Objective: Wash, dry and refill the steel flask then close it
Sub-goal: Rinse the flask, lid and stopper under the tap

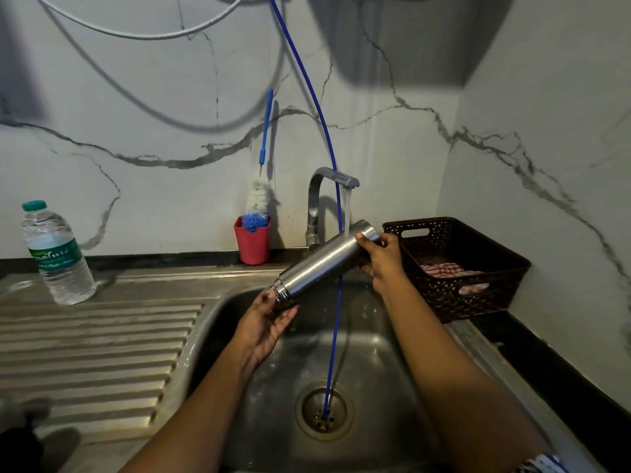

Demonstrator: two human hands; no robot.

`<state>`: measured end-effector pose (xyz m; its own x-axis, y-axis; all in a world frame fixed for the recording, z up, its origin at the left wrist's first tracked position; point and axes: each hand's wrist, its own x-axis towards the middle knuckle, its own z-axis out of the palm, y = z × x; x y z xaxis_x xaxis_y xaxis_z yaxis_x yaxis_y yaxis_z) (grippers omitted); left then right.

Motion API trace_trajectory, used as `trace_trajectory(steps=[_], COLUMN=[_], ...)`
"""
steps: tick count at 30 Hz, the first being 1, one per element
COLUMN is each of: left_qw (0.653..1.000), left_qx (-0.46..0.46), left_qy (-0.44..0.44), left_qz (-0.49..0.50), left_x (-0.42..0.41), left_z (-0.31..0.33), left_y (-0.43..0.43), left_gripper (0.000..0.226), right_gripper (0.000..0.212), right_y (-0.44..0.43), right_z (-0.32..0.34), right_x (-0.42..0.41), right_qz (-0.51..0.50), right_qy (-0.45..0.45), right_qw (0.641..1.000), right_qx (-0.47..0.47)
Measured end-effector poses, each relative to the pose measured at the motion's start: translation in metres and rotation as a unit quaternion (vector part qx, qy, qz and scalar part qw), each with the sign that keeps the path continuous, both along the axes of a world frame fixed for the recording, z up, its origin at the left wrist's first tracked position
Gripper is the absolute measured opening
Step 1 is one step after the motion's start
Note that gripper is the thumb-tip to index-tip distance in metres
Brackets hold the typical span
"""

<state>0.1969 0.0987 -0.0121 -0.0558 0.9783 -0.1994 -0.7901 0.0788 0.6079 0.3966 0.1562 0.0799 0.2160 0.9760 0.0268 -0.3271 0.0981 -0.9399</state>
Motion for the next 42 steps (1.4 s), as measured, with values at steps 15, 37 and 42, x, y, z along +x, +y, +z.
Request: trace_trajectory(steps=[15,37,42], left_qw=[0.991,0.997,0.996], left_qx=[-0.131,-0.044,-0.074], left_qy=[0.028,-0.011,-0.036], left_qz=[-0.012,0.054,0.03], left_x=[0.012,-0.008,-0.01], left_z=[-0.011,-0.003,-0.007], left_y=[0.005,0.012,0.01], left_gripper=[0.037,0.026,0.036], right_gripper=[0.031,0.046,0.048], right_y=[0.002,0.0,-0.007], right_z=[0.006,-0.014,-0.007], right_x=[0.001,0.006,0.01], right_qz=[0.068,0.139,0.181], right_qy=[-0.09,0.037,-0.07], right_qw=[0.993,0.99,0.981], right_qx=[0.028,0.015,0.015])
